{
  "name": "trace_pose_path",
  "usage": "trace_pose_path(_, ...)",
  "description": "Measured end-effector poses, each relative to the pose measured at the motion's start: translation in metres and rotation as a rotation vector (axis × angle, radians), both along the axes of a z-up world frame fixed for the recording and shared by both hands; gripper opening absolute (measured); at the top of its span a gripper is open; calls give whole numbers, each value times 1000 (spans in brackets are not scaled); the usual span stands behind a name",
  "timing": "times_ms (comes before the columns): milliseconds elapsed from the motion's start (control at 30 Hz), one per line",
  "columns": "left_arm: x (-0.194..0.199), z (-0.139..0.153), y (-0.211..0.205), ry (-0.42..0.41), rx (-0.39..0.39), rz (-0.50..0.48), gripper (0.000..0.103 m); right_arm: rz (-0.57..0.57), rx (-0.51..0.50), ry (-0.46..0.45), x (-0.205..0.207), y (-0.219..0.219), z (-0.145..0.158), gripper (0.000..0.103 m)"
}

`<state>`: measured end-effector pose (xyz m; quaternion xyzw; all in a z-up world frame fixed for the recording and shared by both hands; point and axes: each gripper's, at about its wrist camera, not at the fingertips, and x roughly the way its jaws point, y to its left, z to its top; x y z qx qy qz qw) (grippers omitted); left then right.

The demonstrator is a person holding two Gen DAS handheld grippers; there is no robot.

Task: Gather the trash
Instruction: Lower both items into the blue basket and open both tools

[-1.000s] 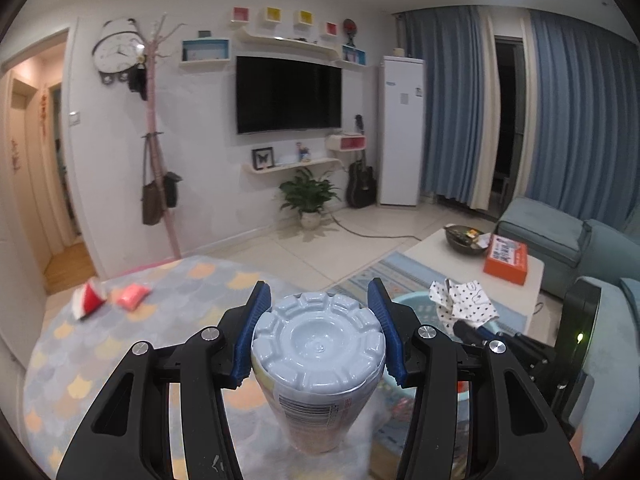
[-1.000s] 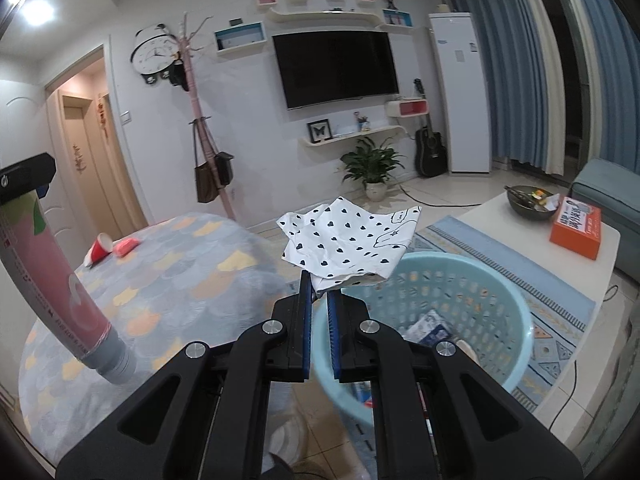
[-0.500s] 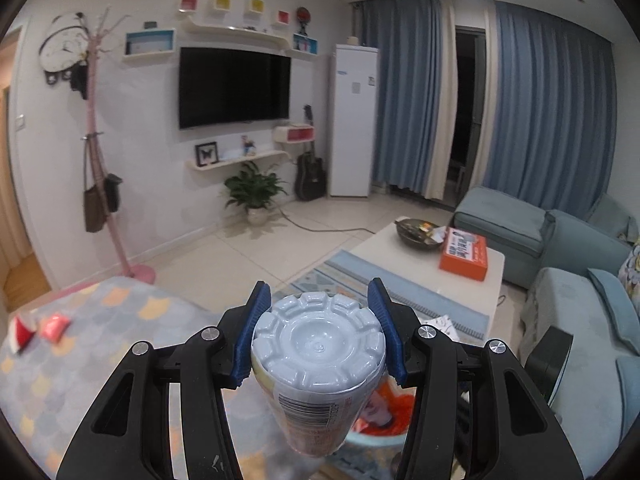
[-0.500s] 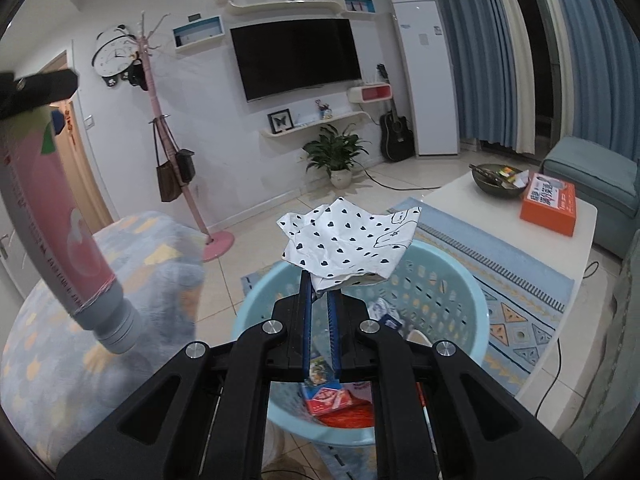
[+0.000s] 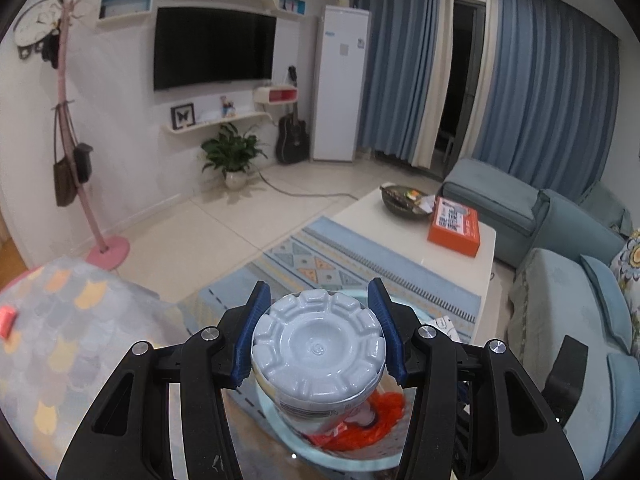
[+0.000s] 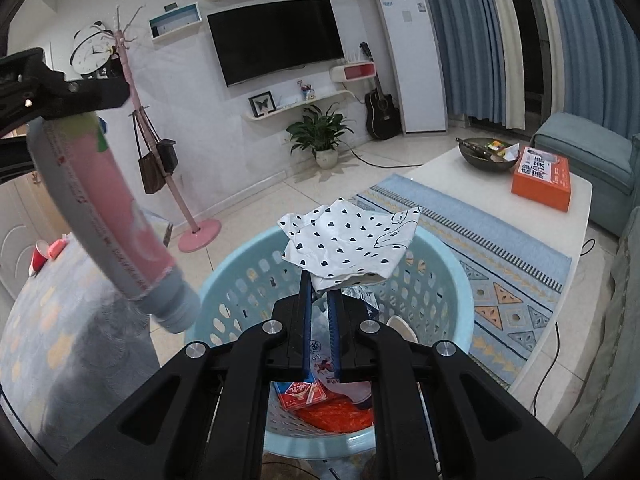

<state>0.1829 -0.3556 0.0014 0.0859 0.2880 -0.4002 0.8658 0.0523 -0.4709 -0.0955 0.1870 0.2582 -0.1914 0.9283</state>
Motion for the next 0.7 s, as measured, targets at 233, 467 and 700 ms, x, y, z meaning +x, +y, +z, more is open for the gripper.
trace_pose_path(233, 12, -16, -8, 44, 70, 9, 63, -13, 42, 51, 8, -4, -13, 20)
trace_pose_path(467, 18, -5, 10, 58, 54, 56, 66, -67, 39, -20, -5, -4, -4, 69)
trace_pose_path(700, 16, 6, 57, 25, 59, 147, 68, -41, 43, -20, -3, 8, 4, 70)
